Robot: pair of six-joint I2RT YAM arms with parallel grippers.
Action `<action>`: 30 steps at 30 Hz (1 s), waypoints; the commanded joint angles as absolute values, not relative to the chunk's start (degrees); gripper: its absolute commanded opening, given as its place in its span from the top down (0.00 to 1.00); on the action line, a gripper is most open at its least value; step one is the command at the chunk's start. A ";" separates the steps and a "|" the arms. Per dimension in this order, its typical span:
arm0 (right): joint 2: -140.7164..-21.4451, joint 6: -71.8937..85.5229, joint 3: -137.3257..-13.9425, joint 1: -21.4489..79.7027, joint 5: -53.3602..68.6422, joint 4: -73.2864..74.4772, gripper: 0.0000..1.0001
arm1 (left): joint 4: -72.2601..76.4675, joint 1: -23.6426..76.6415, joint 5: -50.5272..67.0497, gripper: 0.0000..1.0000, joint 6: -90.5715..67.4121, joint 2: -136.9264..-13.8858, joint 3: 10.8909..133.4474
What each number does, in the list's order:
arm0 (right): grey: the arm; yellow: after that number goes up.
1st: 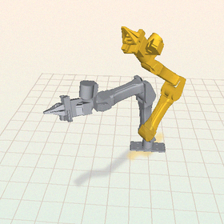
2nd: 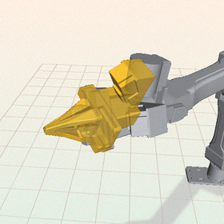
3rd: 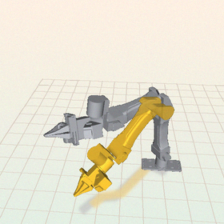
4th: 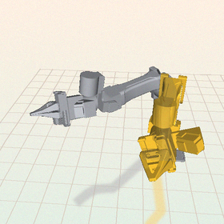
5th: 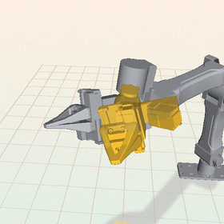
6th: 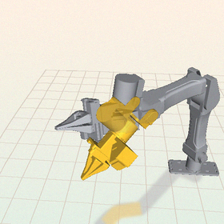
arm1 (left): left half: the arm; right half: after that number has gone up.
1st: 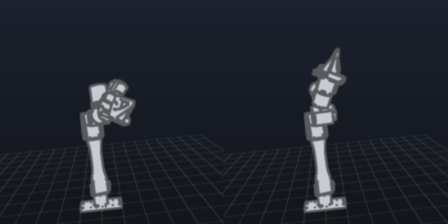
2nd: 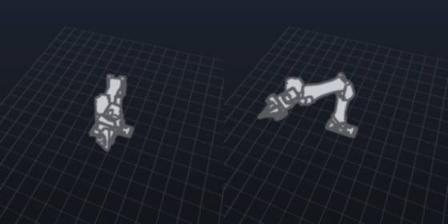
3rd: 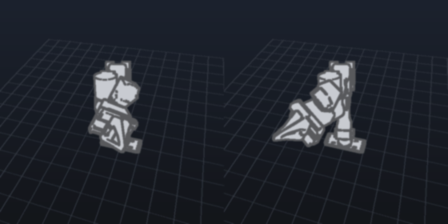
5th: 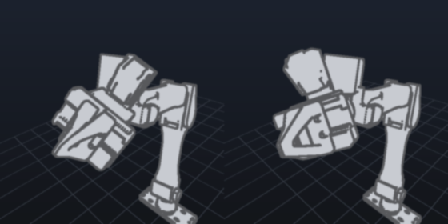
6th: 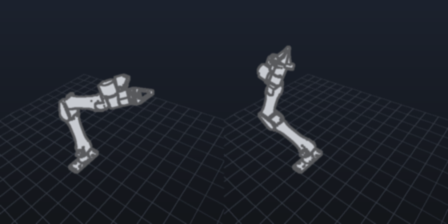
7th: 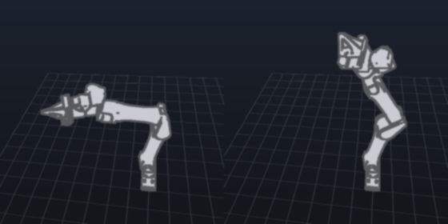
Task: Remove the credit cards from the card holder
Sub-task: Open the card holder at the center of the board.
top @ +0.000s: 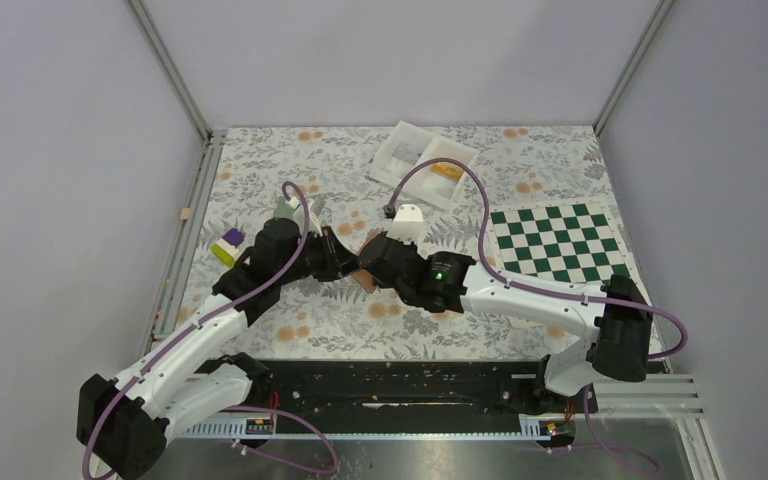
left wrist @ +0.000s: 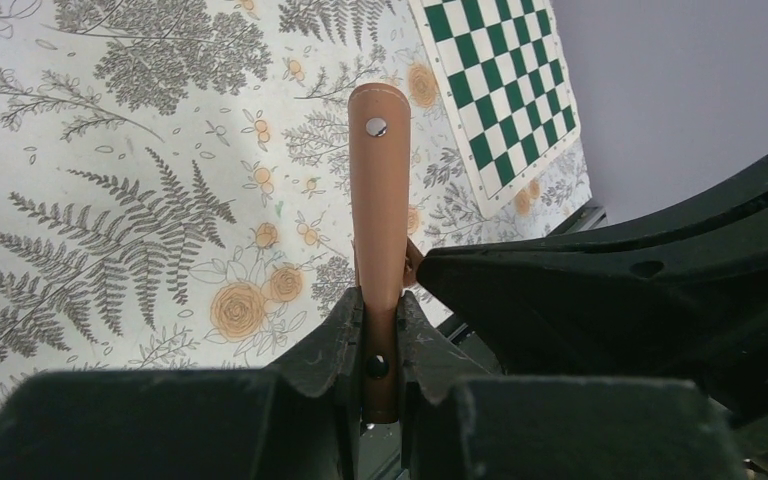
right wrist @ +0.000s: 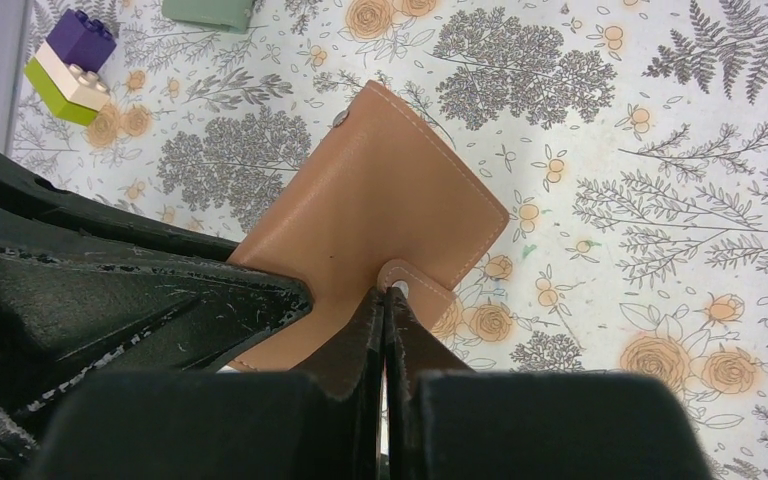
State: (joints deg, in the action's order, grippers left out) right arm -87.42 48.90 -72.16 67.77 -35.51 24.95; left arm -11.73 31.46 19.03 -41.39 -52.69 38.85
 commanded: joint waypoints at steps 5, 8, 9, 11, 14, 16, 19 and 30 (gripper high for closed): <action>-84.82 43.40 -69.59 67.63 -40.05 22.50 1.00 | -16.14 31.70 12.74 1.00 -38.47 -53.88 42.71; -83.45 43.43 -67.43 67.31 -39.55 21.02 1.00 | -16.16 31.72 12.58 1.00 -38.64 -54.43 42.63; -83.14 43.61 -66.96 67.18 -39.22 20.99 1.00 | -16.00 31.68 12.61 1.00 -38.81 -54.57 42.59; -82.33 43.12 -65.56 66.94 -37.50 19.07 1.00 | -15.31 31.71 13.04 1.00 -39.21 -54.66 42.39; -81.54 43.13 -64.68 66.30 -31.22 14.38 0.86 | -14.83 31.67 13.42 1.00 -39.88 -55.15 42.33; -82.42 43.90 -66.78 66.28 -28.91 15.32 0.67 | -14.85 31.72 14.00 1.00 -40.34 -55.66 42.54; -84.08 46.21 -69.50 66.28 -27.09 16.72 0.57 | -14.28 31.69 15.24 1.00 -41.14 -55.90 42.64; -93.27 48.19 -75.92 66.38 -28.72 26.90 0.52 | -14.32 31.69 16.14 1.00 -41.95 -54.57 42.75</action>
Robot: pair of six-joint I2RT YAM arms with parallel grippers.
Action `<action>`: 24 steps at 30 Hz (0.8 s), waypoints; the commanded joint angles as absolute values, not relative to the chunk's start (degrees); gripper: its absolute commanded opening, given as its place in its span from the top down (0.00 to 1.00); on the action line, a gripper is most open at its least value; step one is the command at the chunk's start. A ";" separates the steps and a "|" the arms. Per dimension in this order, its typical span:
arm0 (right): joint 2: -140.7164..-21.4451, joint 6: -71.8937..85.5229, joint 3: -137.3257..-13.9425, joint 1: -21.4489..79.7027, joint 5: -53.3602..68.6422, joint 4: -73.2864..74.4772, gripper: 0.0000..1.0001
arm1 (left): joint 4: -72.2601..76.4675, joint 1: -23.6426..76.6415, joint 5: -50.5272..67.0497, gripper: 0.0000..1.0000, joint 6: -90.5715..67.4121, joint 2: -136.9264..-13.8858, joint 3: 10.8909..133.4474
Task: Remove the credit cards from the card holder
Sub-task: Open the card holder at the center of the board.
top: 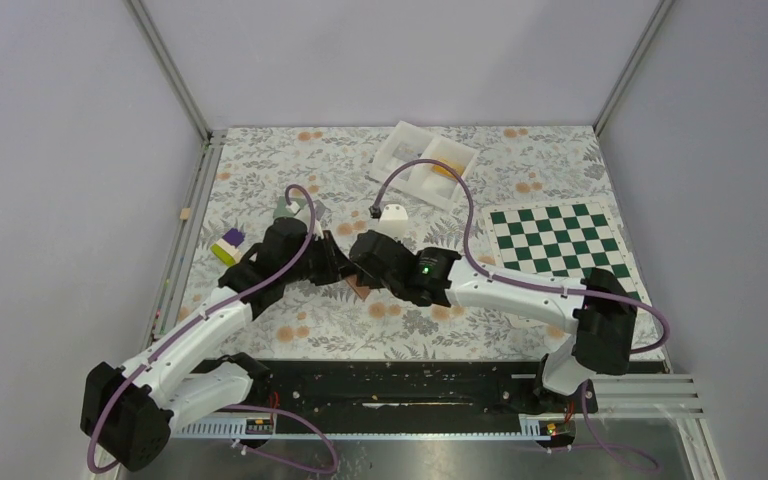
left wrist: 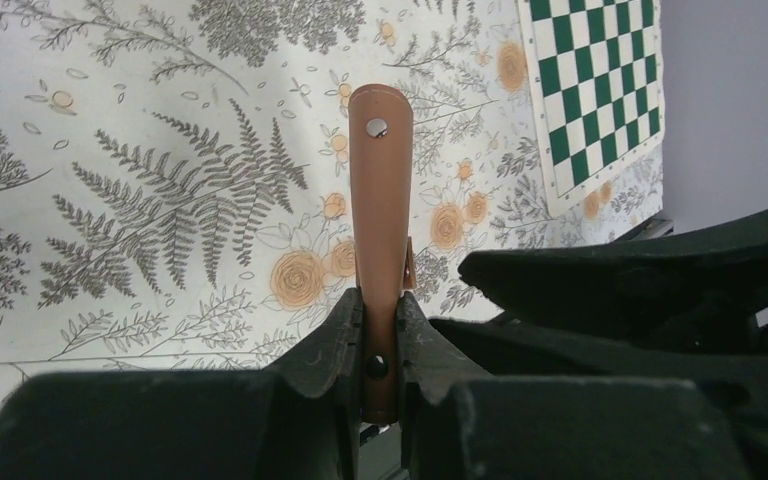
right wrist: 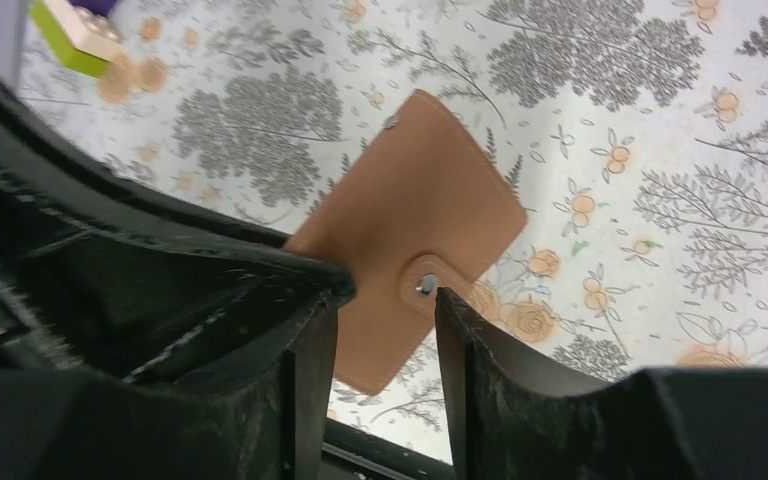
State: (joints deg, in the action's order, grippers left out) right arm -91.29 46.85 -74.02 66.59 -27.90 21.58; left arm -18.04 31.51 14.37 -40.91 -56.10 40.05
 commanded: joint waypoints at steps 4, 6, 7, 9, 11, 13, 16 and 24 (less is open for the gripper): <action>-93.73 48.13 -76.81 66.28 -29.81 29.44 0.53 | -14.68 31.64 15.27 1.00 -41.88 -53.98 42.94; -94.48 47.78 -77.69 66.35 -29.83 30.62 0.52 | -14.27 31.64 15.30 1.00 -41.90 -53.80 42.94; -94.79 47.73 -77.89 66.30 -29.61 30.49 0.51 | -14.06 31.64 15.47 1.00 -42.04 -53.76 42.81; -95.37 47.74 -78.04 66.34 -29.11 30.05 0.51 | -13.72 31.64 15.92 1.00 -42.38 -53.66 42.93; -95.97 47.65 -78.05 66.29 -28.73 29.73 0.51 | -13.61 31.60 16.31 1.00 -42.87 -53.41 42.90; -96.58 47.60 -77.92 66.29 -29.92 29.78 0.52 | -13.30 31.64 16.98 1.00 -43.69 -53.08 42.63; -97.33 46.31 -77.61 66.31 -32.99 29.77 0.55 | -12.20 31.48 18.79 1.00 -45.64 -52.73 41.97; -98.15 44.65 -77.20 66.33 -36.42 28.76 0.64 | -10.18 31.18 22.32 1.00 -48.98 -53.11 41.09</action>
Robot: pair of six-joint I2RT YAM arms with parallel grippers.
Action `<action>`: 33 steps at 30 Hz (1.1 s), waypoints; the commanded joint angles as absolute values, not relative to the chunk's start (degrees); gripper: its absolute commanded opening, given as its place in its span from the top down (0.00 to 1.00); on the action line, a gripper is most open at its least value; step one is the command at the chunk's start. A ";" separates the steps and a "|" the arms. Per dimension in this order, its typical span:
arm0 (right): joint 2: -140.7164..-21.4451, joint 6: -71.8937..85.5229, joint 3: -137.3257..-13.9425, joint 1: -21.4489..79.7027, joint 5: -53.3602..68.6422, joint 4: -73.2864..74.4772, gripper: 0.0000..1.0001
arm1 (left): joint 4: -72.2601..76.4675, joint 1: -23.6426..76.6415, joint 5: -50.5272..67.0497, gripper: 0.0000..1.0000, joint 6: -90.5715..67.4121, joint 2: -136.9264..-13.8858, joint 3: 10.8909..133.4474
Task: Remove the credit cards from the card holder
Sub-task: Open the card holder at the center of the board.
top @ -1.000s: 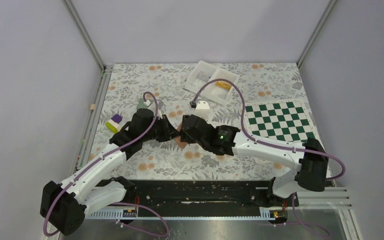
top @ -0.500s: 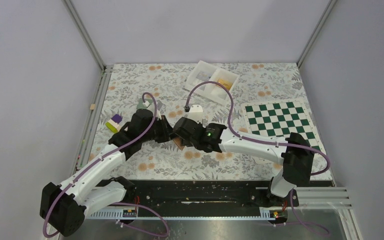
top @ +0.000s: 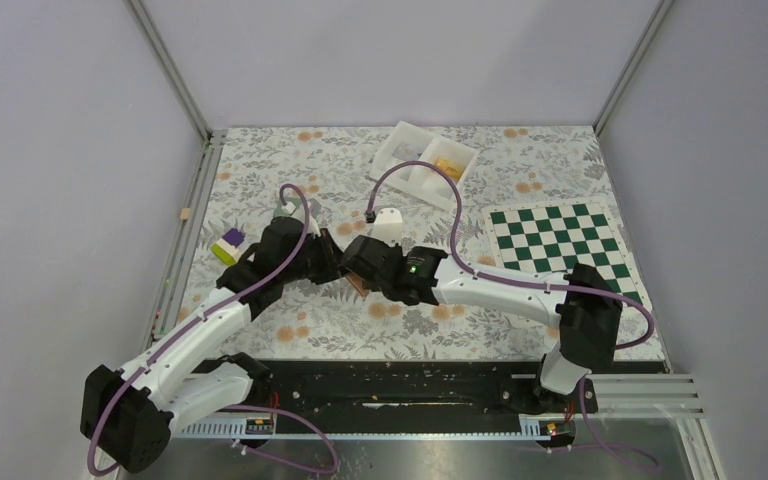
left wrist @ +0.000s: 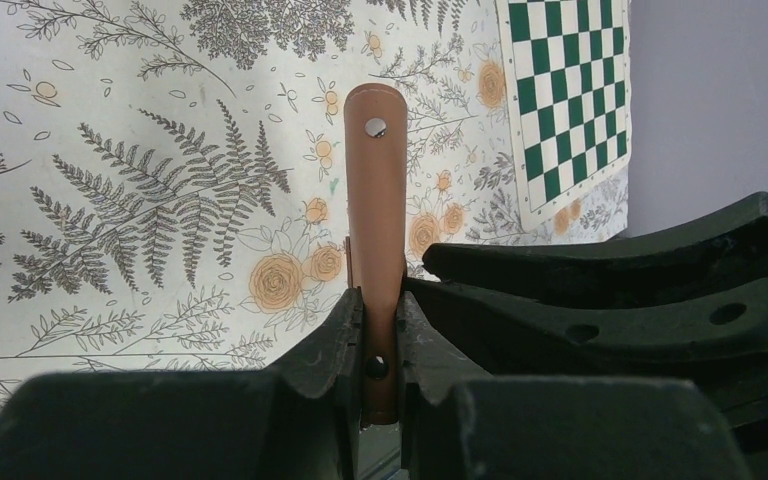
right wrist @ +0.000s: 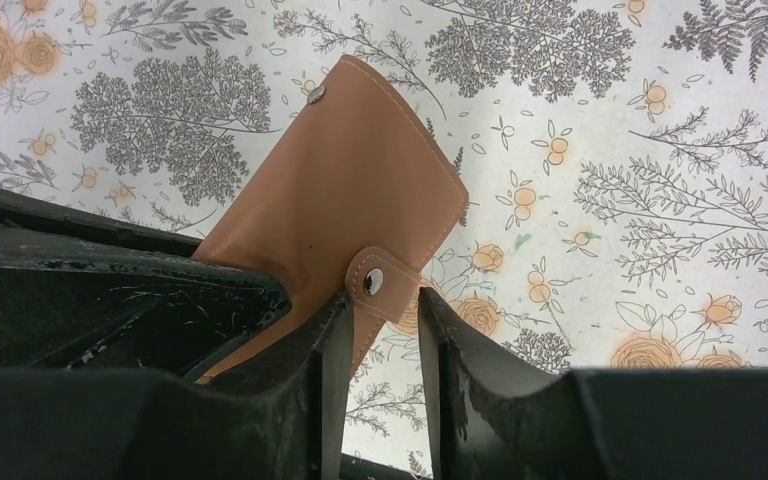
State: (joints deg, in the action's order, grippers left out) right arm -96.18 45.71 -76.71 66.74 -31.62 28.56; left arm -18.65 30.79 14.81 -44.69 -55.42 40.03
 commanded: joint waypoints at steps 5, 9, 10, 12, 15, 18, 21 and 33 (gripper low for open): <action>-99.39 44.96 -77.91 66.29 -38.71 31.00 0.64 | -8.02 30.99 25.46 1.00 -51.20 -53.49 39.77; -99.47 43.39 -78.00 66.14 -38.07 30.18 0.63 | -8.15 31.03 25.56 1.00 -51.24 -53.41 39.56; -99.17 42.43 -77.33 66.10 -36.63 28.49 0.62 | -8.17 31.03 25.56 1.00 -51.24 -53.30 39.57; -99.33 41.70 -77.10 66.09 -35.13 26.94 0.61 | -7.96 31.00 25.92 1.00 -51.21 -53.38 39.53; -101.00 41.49 -78.31 66.14 -36.72 28.40 0.63 | -7.82 30.92 26.58 1.00 -51.49 -53.31 39.79; -102.97 41.77 -79.91 65.77 -39.03 32.07 0.70 | -9.21 30.91 26.42 1.00 -51.15 -53.14 40.52; -102.81 41.87 -79.27 65.37 -39.16 32.06 0.83 | -10.54 30.92 25.73 1.00 -50.40 -52.64 40.99; -100.84 41.70 -76.32 63.97 -38.07 29.38 1.00 | -12.03 30.86 24.58 1.00 -49.28 -52.22 41.33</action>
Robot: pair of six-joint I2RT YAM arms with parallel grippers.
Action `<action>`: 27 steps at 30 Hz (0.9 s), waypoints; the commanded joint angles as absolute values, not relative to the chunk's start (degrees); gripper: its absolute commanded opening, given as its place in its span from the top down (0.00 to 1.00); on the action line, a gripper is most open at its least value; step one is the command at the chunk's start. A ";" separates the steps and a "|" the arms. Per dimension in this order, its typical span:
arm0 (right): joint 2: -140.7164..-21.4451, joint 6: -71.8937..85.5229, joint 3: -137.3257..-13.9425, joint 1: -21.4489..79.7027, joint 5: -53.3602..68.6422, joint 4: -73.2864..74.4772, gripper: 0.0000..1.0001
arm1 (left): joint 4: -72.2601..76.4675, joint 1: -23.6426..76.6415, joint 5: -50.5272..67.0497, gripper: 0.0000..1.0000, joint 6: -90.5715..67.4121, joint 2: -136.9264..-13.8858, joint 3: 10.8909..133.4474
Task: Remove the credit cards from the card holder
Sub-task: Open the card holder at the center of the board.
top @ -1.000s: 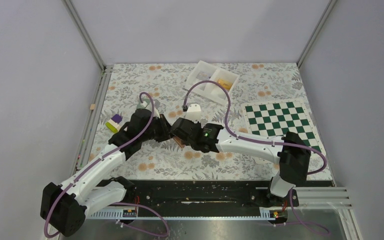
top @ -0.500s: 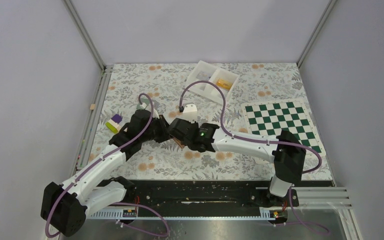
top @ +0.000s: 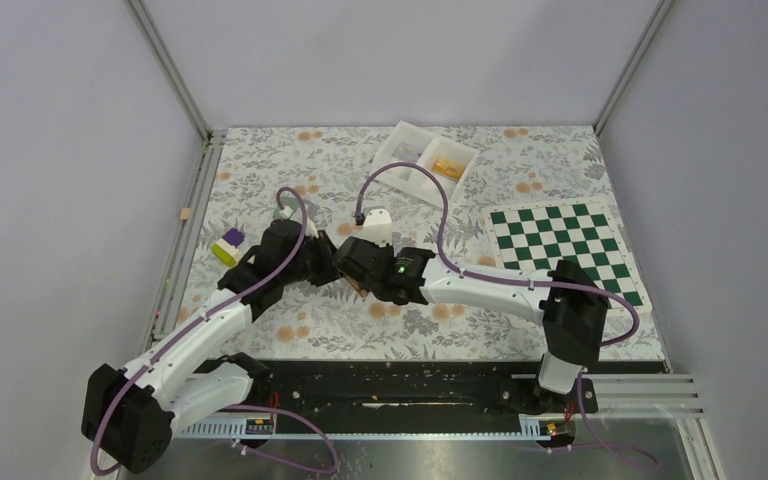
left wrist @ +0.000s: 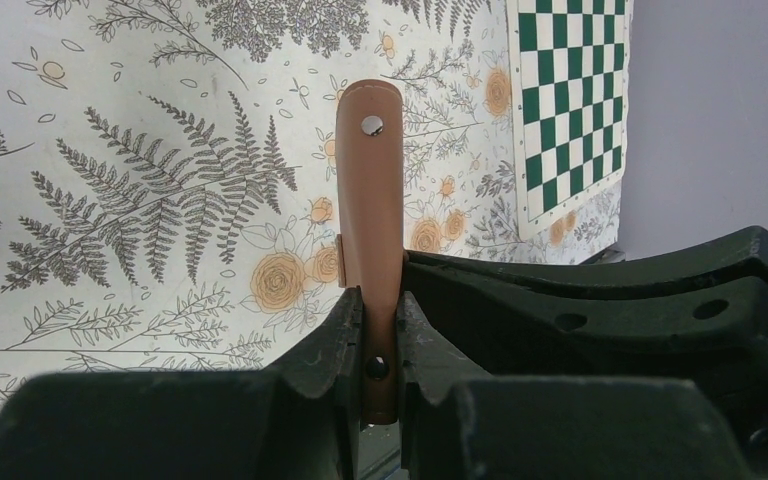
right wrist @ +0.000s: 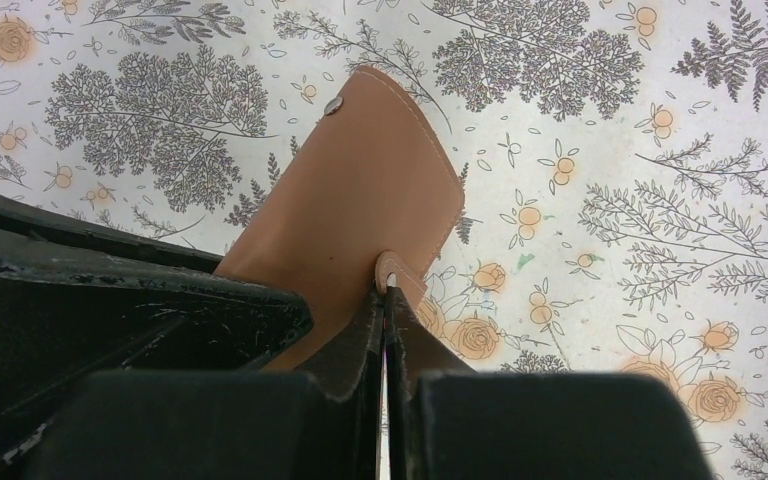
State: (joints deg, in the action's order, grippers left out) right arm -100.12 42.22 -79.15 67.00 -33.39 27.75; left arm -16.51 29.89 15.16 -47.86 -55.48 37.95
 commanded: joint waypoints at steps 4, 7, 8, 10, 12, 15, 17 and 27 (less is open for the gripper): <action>-99.92 41.11 -75.14 63.41 -41.13 29.83 1.00 | -13.68 30.73 22.58 1.00 -47.72 -52.04 41.59; -99.72 41.13 -74.24 62.81 -41.89 30.75 1.00 | -16.12 30.60 20.00 1.00 -46.04 -51.94 42.26; -99.55 41.18 -73.74 62.69 -42.11 30.84 1.00 | -16.72 30.48 19.26 1.00 -45.45 -52.01 42.35; -99.15 41.37 -72.82 62.54 -42.26 30.80 1.00 | -17.49 30.50 17.50 1.00 -44.39 -52.02 42.37; -98.74 41.82 -72.06 62.45 -42.43 30.79 1.00 | -18.18 30.41 15.55 1.00 -43.56 -52.17 42.36; -98.17 42.47 -71.32 62.37 -42.29 30.73 1.00 | -18.36 30.32 14.90 1.00 -43.03 -52.50 42.13; -97.46 42.77 -70.72 62.24 -42.00 29.94 1.00 | -17.70 30.17 15.63 1.00 -43.42 -52.71 41.85; -78.27 41.54 -52.69 56.76 -23.63 8.11 0.53 | -19.02 30.02 11.76 1.00 -40.67 -52.31 42.10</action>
